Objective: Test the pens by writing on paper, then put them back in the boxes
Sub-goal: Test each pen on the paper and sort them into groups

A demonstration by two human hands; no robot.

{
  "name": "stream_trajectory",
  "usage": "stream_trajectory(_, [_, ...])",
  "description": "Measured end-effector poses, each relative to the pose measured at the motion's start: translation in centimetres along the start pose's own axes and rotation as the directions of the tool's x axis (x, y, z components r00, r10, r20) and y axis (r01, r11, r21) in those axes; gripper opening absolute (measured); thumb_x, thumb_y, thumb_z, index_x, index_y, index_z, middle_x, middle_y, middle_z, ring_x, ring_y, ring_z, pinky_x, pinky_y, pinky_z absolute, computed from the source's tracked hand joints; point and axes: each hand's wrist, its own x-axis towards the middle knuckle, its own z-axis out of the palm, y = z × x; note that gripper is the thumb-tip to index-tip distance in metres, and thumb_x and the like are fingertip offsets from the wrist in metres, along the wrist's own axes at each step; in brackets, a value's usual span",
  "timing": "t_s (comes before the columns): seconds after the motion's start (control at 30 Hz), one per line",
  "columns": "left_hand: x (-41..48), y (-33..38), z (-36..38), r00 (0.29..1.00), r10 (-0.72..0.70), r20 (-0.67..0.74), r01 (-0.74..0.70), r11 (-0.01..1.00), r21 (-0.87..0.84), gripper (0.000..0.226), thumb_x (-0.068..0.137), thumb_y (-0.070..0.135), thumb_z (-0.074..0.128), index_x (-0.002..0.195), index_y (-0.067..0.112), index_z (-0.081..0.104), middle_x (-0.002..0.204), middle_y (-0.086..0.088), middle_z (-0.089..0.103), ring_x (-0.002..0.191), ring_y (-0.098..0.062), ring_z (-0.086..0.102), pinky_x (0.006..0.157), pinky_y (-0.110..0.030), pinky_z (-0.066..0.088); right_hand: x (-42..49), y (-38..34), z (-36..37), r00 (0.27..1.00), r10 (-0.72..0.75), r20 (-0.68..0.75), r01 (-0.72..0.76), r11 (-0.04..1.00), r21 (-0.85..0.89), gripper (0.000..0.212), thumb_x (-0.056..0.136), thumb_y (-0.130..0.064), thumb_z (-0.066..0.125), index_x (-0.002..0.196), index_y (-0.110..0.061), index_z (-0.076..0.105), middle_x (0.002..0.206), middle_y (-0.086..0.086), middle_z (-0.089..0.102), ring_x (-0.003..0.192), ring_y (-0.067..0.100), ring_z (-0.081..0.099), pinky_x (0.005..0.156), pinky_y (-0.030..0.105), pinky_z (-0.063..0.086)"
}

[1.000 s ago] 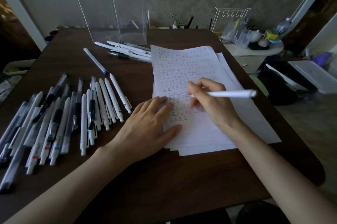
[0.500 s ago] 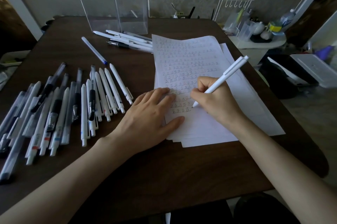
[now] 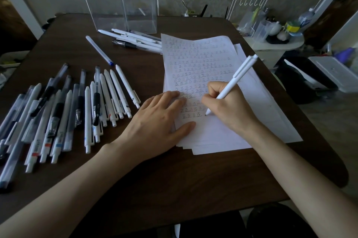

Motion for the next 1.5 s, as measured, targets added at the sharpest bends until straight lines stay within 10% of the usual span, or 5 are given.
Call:
stream_trajectory(0.47, [0.0, 0.1, 0.0, 1.0, 0.003, -0.03, -0.003, 1.0, -0.01, 0.084, 0.078, 0.071, 0.013, 0.143, 0.023, 0.032, 0.149, 0.005, 0.027, 0.135, -0.011, 0.022, 0.102, -0.02, 0.009, 0.0, 0.5, 0.1, 1.0, 0.013, 0.001, -0.013, 0.999, -0.039, 0.043, 0.081, -0.002, 0.056, 0.055, -0.017, 0.026, 0.045, -0.01, 0.023, 0.047, 0.012, 0.039, 0.048, 0.021, 0.043])
stream_trajectory(0.67, [-0.1, 0.1, -0.2, 0.995, -0.011, -0.096, 0.004, 0.997, -0.076, 0.083, 0.078, 0.073, 0.02, 0.139, 0.02, 0.039, 0.138, 0.005, 0.04, 0.125, -0.009, 0.033, 0.103, -0.023, 0.021, 0.0, 0.1, -0.2, 0.998, -0.056, -0.017, 0.056, 0.998, -0.011, 0.03, 0.086, -0.033, 0.064, 0.075, -0.008, 0.052, 0.042, -0.003, 0.051, 0.039, 0.01, 0.052, 0.043, 0.022, 0.041])
stream_trajectory(1.0, [0.3, 0.1, -0.5, 0.948, 0.274, -0.164, -0.302, 0.935, -0.183, 0.065, 0.08, 0.065, 0.047, 0.131, 0.026, 0.042, 0.11, 0.007, 0.058, 0.105, -0.007, 0.048, 0.094, -0.026, 0.036, 0.3, 0.1, -0.5, 0.997, -0.025, 0.071, 0.025, 1.0, 0.0, 0.036, 0.089, -0.013, 0.045, 0.12, -0.021, 0.06, 0.101, -0.004, 0.065, 0.099, 0.011, 0.058, 0.082, 0.023, 0.047])
stream_trajectory(1.3, [0.5, 0.2, 0.0, 0.921, 0.346, -0.179, -0.377, 0.908, -0.183, 0.054, 0.083, 0.049, 0.053, 0.126, 0.016, 0.057, 0.104, 0.003, 0.06, 0.096, -0.009, 0.05, 0.086, -0.024, 0.038, 0.3, -0.3, -0.8, 0.999, -0.035, 0.019, 0.034, 0.998, 0.048, 0.025, 0.089, -0.014, 0.063, 0.113, -0.021, 0.062, 0.093, -0.008, 0.062, 0.087, 0.001, 0.057, 0.072, 0.012, 0.041])
stream_trajectory(1.5, [0.9, 4.8, -0.5, 0.943, 0.316, -0.105, -0.333, 0.9, -0.28, 0.068, 0.081, 0.051, 0.056, 0.139, 0.021, 0.038, 0.123, 0.005, 0.052, 0.109, -0.006, 0.046, 0.096, -0.019, 0.037, -1.8, -1.7, -3.7, 0.993, -0.006, -0.118, 0.031, 0.976, 0.216, 0.021, 0.091, -0.006, 0.058, 0.11, -0.016, 0.058, 0.095, 0.005, 0.059, 0.07, 0.017, 0.065, 0.066, 0.03, 0.053])
